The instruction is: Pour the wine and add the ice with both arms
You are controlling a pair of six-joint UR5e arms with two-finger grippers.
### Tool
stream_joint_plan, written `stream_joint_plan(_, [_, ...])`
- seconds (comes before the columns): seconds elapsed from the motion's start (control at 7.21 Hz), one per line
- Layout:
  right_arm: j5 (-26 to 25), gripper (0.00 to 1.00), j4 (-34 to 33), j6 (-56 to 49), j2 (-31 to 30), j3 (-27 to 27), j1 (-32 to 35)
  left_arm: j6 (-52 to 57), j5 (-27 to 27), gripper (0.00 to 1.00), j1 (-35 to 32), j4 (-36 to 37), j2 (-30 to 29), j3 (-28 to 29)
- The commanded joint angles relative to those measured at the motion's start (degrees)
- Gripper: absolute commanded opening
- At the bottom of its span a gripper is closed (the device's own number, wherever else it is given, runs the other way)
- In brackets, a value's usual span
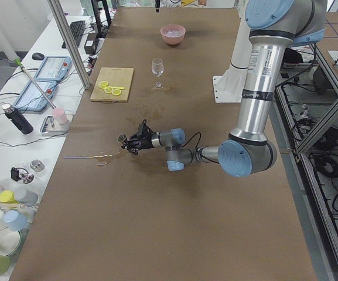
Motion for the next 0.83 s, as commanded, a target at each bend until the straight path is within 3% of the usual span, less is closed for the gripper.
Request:
stream_joint_plan(0.0, [-0.15,1.0,0.01,-0.01,-0.13,-0.14,-0.38,0.03,0.06,0.32,0.04,-0.08,0.03,0.54])
stream_joint_plan(0.42, [-0.07,1.0,0.09,1.38,-0.13,0.12,-0.39,-0.06,-0.2,0.98,0.04,-0.7,0.38,0.36])
stream_joint_plan(0.69, [-0.06,1.0,0.09,1.74,-0.13,0.12,-0.39,-0.06,-0.56,0.98,0.04,-0.96,1.43,-0.25])
